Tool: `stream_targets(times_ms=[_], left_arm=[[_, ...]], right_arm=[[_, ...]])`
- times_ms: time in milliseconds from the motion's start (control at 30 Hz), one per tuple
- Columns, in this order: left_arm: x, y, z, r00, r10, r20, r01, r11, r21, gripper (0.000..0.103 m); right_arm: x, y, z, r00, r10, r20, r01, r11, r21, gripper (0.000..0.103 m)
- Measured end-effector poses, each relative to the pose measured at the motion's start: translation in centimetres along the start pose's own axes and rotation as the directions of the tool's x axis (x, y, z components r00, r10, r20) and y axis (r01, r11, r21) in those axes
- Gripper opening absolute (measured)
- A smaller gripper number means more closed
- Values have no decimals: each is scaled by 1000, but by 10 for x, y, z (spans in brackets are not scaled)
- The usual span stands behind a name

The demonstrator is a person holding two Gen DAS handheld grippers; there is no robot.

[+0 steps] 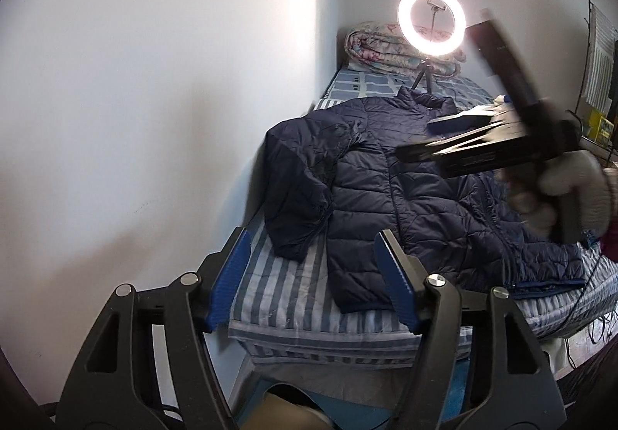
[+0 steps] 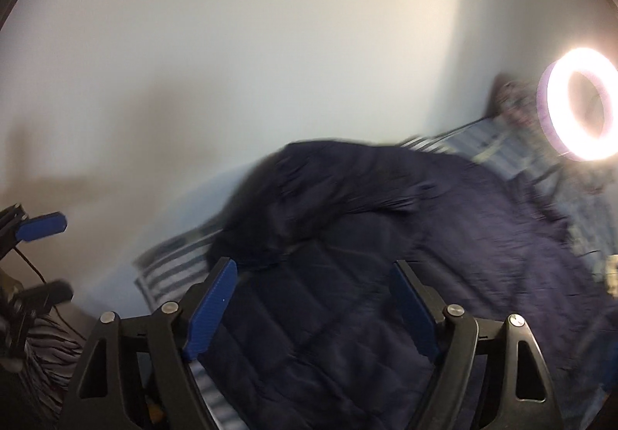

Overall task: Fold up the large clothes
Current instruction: 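Grasp the side edge of the navy jacket with the right gripper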

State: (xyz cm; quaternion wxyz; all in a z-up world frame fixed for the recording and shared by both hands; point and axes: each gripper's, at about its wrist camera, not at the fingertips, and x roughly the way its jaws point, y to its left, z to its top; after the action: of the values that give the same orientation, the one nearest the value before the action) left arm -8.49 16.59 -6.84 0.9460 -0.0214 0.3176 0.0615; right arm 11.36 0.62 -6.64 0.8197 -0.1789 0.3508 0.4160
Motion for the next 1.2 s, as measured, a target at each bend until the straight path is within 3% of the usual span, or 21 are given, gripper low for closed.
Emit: stream_targets(times_ms=[100, 200, 367, 533, 600, 733, 800, 1000, 1200], left_arm=[[5, 5, -1, 1000, -7, -17, 7, 1000, -11, 69], [7, 9, -2, 1000, -11, -24, 11, 1000, -27, 69], [12, 6, -1, 999, -24, -31, 23, 1000, -14, 69], [14, -4, 5, 998, -53, -33, 53, 999, -5, 69], [12, -6, 7, 997, -70, -26, 70, 998, -8, 69], [16, -12, 12, 998, -66, -22, 66, 998, 1, 69], [21, -15, 15, 997, -62, -34, 63, 998, 16, 69], [29, -23, 26, 998, -61, -35, 62, 998, 19, 69], [54, -35, 43, 989, -106, -100, 107, 994, 7, 69]], right_arm=[[39, 0, 3, 997, 54, -49, -53, 998, 24, 74], [84, 1, 5, 991, 102, -88, -97, 994, 56, 74], [141, 7, 8, 984, 141, -108, -132, 988, 82, 89], [180, 10, 4, 969, 208, -134, -190, 972, 140, 88], [188, 14, 6, 968, 202, -151, -185, 976, 117, 80], [200, 15, 3, 943, 270, -193, -247, 959, 136, 27], [198, 13, 3, 932, 311, -185, -286, 946, 151, 13], [165, 4, 5, 948, 280, -153, -270, 959, 81, 6], [113, -51, 4, 974, 198, -111, -184, 975, 125, 6]])
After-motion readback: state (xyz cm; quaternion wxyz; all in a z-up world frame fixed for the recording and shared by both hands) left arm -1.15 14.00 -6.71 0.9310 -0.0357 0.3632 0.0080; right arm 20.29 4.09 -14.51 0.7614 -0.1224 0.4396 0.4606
